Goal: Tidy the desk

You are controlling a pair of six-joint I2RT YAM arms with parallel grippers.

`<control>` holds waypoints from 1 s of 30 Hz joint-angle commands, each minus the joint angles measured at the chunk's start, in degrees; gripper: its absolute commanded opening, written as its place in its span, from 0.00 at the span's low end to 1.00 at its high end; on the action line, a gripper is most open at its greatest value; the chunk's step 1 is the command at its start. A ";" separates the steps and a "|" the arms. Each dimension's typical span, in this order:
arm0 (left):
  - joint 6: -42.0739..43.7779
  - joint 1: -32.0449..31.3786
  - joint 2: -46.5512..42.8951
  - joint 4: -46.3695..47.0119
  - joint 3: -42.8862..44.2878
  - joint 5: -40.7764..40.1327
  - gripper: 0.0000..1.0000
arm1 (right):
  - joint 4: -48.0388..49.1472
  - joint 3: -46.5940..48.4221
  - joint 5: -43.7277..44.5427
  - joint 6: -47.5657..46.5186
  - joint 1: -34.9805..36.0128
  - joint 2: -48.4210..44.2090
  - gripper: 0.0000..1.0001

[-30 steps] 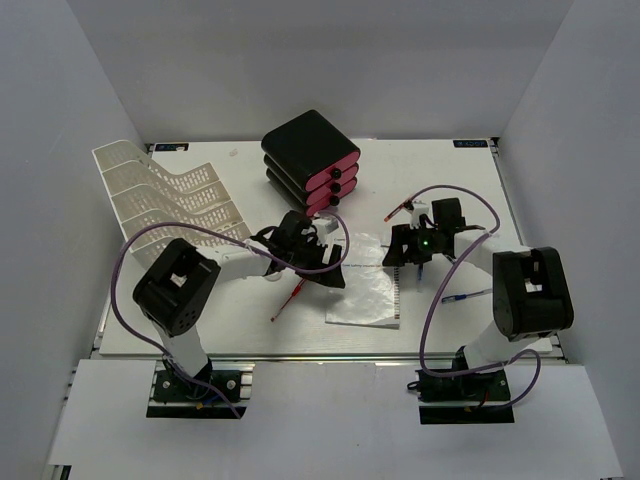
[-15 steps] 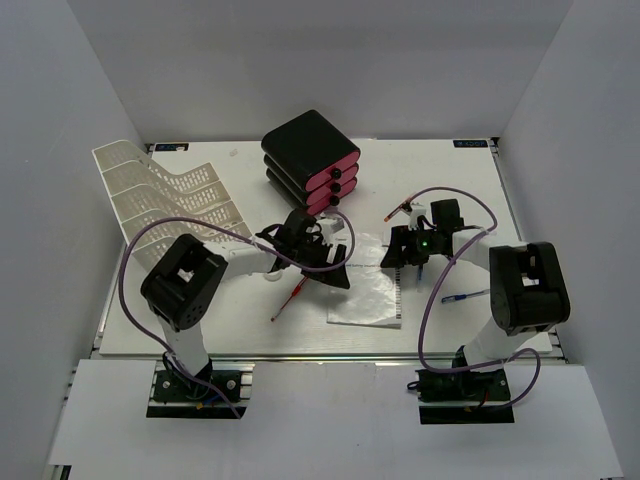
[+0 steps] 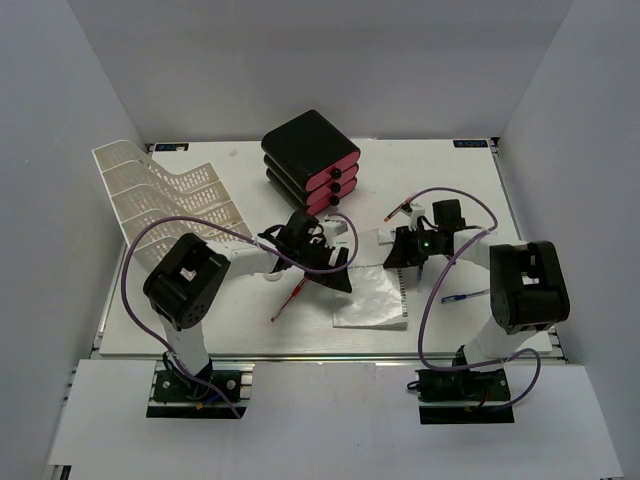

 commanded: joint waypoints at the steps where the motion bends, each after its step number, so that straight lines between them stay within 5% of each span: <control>1: 1.32 -1.56 0.74 -0.80 0.81 1.60 0.89 | -0.04 -0.02 -7.20 -1.11 0.28 -2.34 0.37; 7: 1.32 -1.56 -1.19 1.04 -0.50 1.51 0.90 | -1.00 0.76 -12.55 -4.00 -0.43 -6.47 0.23; 9: 1.32 -1.56 -2.51 1.30 -0.59 0.55 0.91 | -3.19 1.90 -14.74 -5.15 -0.86 -7.18 0.00; 17: 3.26 -1.56 -9.71 0.16 -2.16 -7.00 0.98 | -9.52 5.77 -24.24 -7.88 -3.32 -11.12 0.00; 25: -3.85 -0.68 -22.36 0.26 -5.86 -12.64 0.98 | -16.37 11.13 -26.80 -9.71 -3.42 -14.38 0.00; 30: -10.79 -1.38 -27.99 9.62 -11.30 -11.50 0.98 | -18.58 13.59 -30.31 -9.46 -3.42 -17.19 0.00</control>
